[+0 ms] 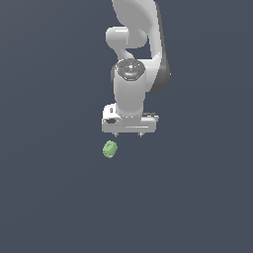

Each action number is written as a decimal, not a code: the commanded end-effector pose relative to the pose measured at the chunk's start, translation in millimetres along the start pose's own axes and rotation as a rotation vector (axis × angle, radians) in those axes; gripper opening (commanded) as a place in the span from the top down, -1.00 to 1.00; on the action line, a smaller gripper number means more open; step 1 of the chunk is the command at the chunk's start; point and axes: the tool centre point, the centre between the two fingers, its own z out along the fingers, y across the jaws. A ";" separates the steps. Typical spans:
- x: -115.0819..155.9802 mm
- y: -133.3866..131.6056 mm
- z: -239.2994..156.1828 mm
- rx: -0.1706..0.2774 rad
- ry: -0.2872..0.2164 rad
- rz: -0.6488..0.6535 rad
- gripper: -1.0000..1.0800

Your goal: Pick up the object and move it to a goal position.

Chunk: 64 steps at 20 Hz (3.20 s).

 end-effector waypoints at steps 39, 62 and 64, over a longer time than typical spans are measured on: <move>-3.3 89.1 74.2 0.011 0.023 0.348 -0.92; -2.2 89.6 125.2 0.011 0.024 0.354 1.00; -2.2 89.6 125.2 0.011 0.024 0.354 1.00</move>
